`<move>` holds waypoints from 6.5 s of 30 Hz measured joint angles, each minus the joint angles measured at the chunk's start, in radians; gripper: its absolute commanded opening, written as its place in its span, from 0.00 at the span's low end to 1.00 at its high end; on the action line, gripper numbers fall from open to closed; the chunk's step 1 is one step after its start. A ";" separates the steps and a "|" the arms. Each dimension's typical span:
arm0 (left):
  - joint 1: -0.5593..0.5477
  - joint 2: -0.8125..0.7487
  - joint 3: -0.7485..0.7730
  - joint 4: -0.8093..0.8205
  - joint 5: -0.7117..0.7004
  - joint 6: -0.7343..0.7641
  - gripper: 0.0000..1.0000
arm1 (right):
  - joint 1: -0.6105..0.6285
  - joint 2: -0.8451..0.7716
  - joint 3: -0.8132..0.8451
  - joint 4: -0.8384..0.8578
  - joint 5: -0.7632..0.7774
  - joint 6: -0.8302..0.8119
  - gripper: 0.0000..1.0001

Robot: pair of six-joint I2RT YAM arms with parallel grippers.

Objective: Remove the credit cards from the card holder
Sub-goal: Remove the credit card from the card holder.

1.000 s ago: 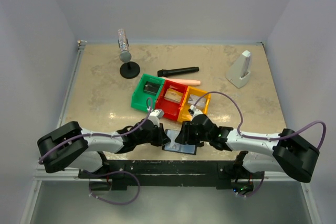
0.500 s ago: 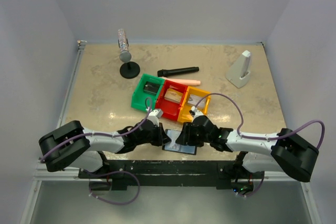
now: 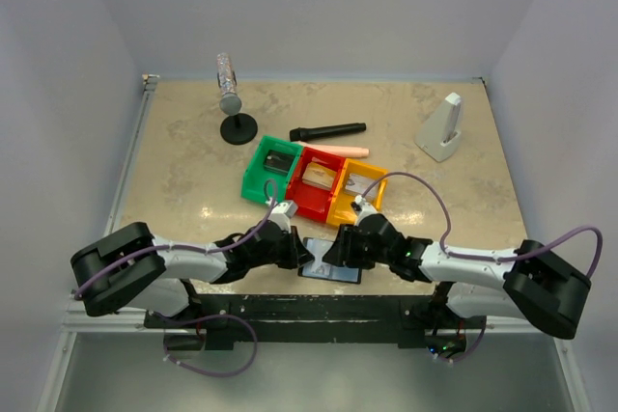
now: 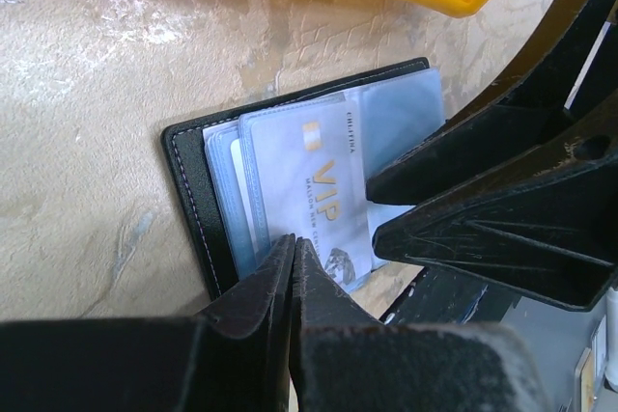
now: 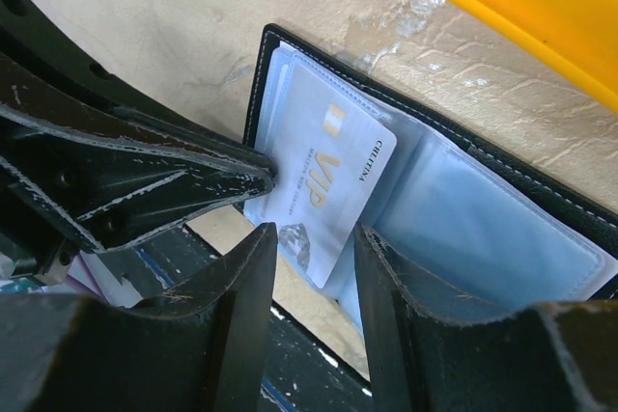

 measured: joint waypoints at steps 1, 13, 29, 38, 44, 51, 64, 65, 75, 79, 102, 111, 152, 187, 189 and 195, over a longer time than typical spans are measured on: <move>0.000 -0.002 -0.001 0.001 0.000 0.000 0.05 | 0.000 -0.005 0.000 0.000 0.000 0.000 0.42; 0.000 -0.015 -0.019 0.013 -0.002 -0.001 0.06 | 0.000 0.011 -0.010 0.043 -0.003 0.011 0.42; 0.000 -0.132 -0.043 -0.091 -0.049 0.003 0.12 | 0.000 0.026 -0.013 0.055 -0.003 0.015 0.42; 0.000 -0.153 -0.041 -0.110 -0.060 0.027 0.08 | 0.000 0.019 -0.013 0.049 -0.003 0.014 0.42; 0.000 -0.106 -0.034 -0.105 -0.056 0.029 0.06 | 0.000 0.021 -0.013 0.051 -0.010 0.014 0.42; 0.000 -0.069 -0.026 -0.068 -0.040 0.029 0.05 | 0.000 0.049 -0.010 0.064 -0.030 0.014 0.42; 0.000 -0.059 -0.026 -0.053 -0.040 0.026 0.01 | 0.000 0.019 -0.015 0.069 -0.026 0.019 0.36; 0.000 -0.058 -0.026 -0.052 -0.040 0.026 0.01 | 0.000 0.019 -0.016 0.071 -0.026 0.019 0.36; 0.001 -0.054 -0.026 -0.046 -0.040 0.026 0.00 | 0.000 0.019 -0.047 0.124 -0.027 0.023 0.33; 0.002 -0.047 -0.026 -0.036 -0.040 0.026 0.00 | 0.000 0.019 -0.065 0.159 -0.029 0.025 0.34; 0.008 -0.021 -0.038 0.023 -0.030 0.026 0.00 | -0.001 -0.026 -0.083 0.185 -0.026 0.029 0.35; 0.010 -0.011 -0.051 0.060 -0.024 0.026 0.00 | -0.002 -0.019 -0.083 0.181 -0.020 0.034 0.31; 0.007 -0.037 -0.095 0.093 0.010 0.001 0.00 | -0.013 0.009 -0.064 0.221 -0.063 0.034 0.31; 0.005 -0.031 -0.103 0.113 0.022 -0.010 0.00 | -0.025 -0.068 -0.013 0.077 -0.098 0.011 0.28; 0.005 -0.032 -0.106 0.115 0.020 -0.012 0.00 | -0.025 -0.080 -0.013 0.067 -0.096 0.008 0.27; 0.005 -0.032 -0.108 0.118 0.018 -0.018 0.00 | -0.026 -0.116 -0.013 0.037 -0.088 0.003 0.26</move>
